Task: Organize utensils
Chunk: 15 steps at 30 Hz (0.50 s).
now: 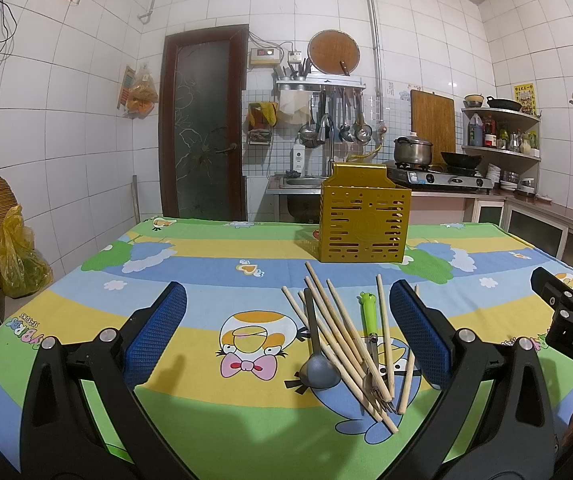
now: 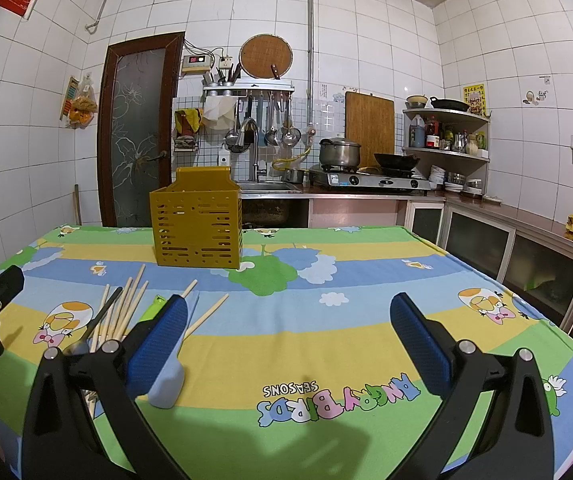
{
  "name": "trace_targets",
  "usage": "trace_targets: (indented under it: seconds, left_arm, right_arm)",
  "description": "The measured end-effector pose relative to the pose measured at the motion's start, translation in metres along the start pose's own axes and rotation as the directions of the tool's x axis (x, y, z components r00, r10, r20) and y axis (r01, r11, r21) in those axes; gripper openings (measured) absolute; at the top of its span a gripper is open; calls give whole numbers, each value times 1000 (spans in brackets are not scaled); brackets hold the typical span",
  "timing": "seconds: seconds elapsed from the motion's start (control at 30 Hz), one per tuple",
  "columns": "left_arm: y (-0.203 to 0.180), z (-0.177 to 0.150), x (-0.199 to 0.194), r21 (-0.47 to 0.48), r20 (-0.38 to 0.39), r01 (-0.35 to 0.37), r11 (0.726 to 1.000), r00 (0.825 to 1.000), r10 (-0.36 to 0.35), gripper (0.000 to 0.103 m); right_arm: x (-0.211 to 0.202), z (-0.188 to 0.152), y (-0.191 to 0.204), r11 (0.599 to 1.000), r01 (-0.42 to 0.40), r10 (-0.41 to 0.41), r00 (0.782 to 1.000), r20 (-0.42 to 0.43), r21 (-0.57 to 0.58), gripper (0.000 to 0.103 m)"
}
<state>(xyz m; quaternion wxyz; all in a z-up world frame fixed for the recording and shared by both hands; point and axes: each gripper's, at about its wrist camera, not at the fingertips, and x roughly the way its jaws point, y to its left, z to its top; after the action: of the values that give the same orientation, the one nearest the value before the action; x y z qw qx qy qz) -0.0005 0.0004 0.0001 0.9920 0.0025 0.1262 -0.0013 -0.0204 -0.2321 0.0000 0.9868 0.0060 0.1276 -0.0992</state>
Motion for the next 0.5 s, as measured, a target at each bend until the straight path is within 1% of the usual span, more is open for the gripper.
trace_targets:
  seconds: [0.5]
  left_arm:
    - [0,0,0,0,-2,0,1000,1000,0,98]
  right_arm:
    - [0,0,0,1000,0,0,1000,0,1,99]
